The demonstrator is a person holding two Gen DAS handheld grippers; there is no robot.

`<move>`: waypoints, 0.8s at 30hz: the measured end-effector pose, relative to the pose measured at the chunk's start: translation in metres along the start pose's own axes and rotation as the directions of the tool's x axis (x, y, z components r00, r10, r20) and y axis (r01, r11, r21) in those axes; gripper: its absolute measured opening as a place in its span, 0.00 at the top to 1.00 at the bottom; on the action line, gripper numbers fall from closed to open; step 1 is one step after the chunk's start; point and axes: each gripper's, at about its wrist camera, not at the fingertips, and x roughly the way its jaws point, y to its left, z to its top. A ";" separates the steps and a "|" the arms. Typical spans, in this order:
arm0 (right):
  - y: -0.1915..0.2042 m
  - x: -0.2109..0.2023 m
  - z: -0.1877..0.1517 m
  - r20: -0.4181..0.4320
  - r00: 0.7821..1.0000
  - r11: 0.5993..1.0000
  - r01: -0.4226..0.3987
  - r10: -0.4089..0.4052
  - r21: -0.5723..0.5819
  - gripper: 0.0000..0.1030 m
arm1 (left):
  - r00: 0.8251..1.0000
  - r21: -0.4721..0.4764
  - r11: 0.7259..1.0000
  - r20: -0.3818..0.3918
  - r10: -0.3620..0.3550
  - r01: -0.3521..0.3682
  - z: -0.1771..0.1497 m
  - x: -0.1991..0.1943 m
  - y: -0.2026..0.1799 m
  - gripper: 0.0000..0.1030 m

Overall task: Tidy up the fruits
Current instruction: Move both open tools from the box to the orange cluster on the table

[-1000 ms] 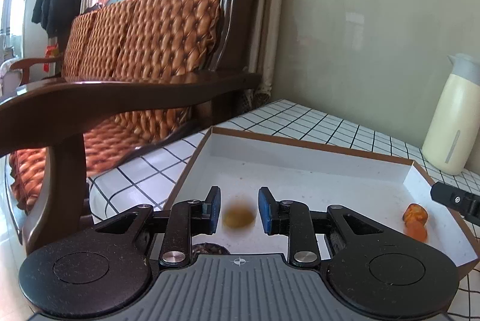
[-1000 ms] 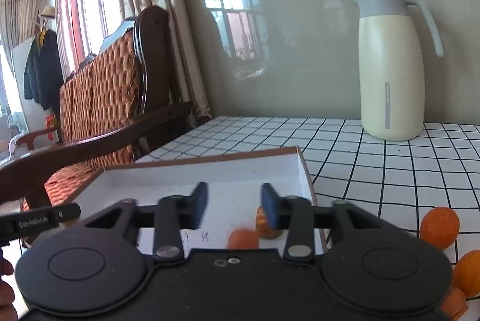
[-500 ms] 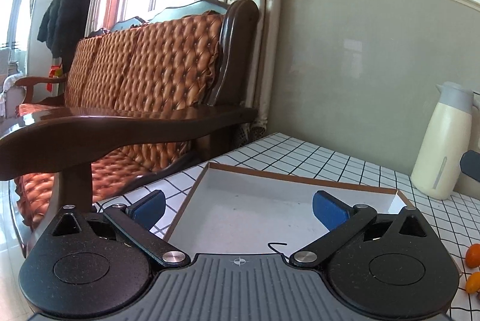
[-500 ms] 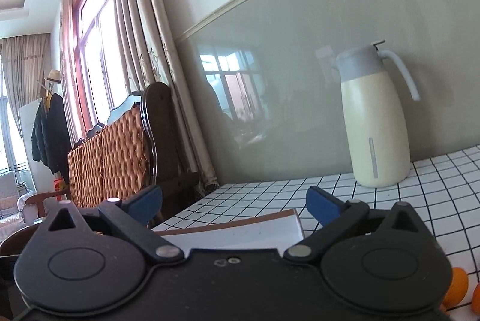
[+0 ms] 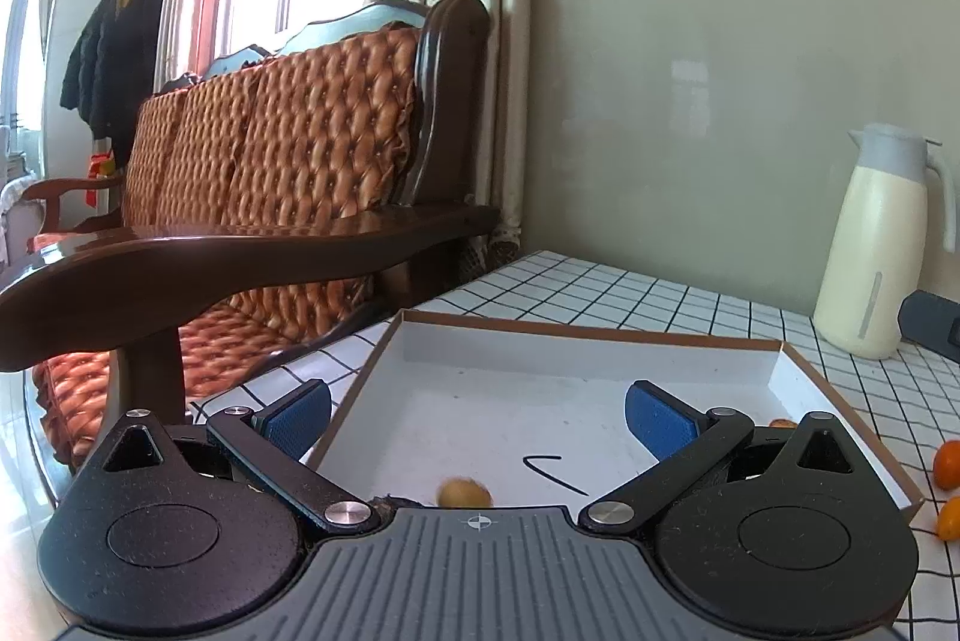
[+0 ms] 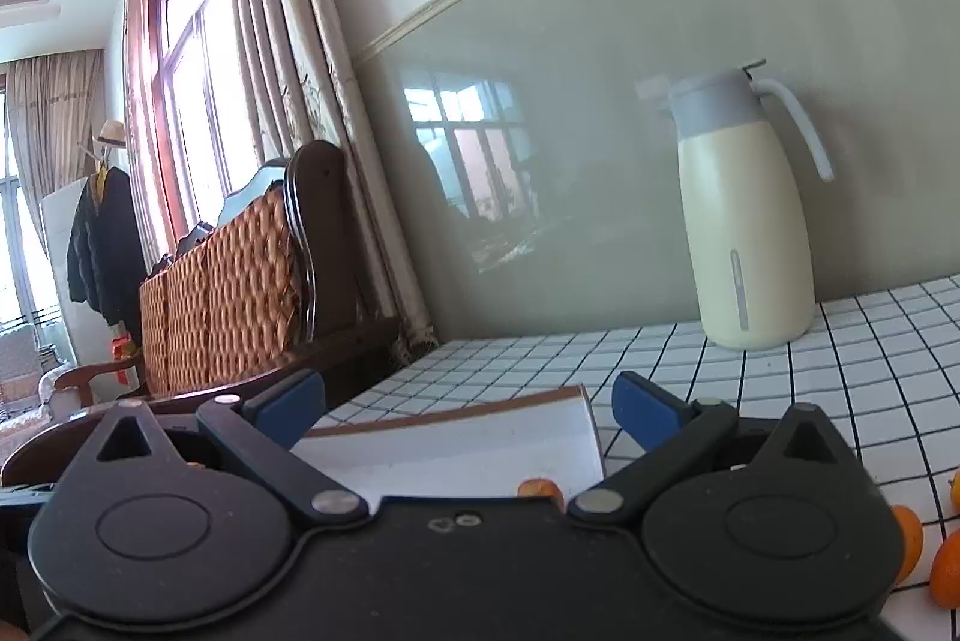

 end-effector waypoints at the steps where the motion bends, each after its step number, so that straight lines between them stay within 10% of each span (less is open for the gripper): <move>1: -0.001 -0.002 0.000 0.004 1.000 1.000 -0.001 0.001 0.005 0.06 | 1.000 0.001 1.000 -0.002 -0.003 0.003 0.000 -0.001 -0.002 0.00; 24: -0.052 -0.056 0.011 -0.053 0.990 0.991 0.129 -0.128 0.028 0.07 | 0.983 0.171 0.969 0.005 -0.181 0.178 -0.014 -0.037 -0.084 0.00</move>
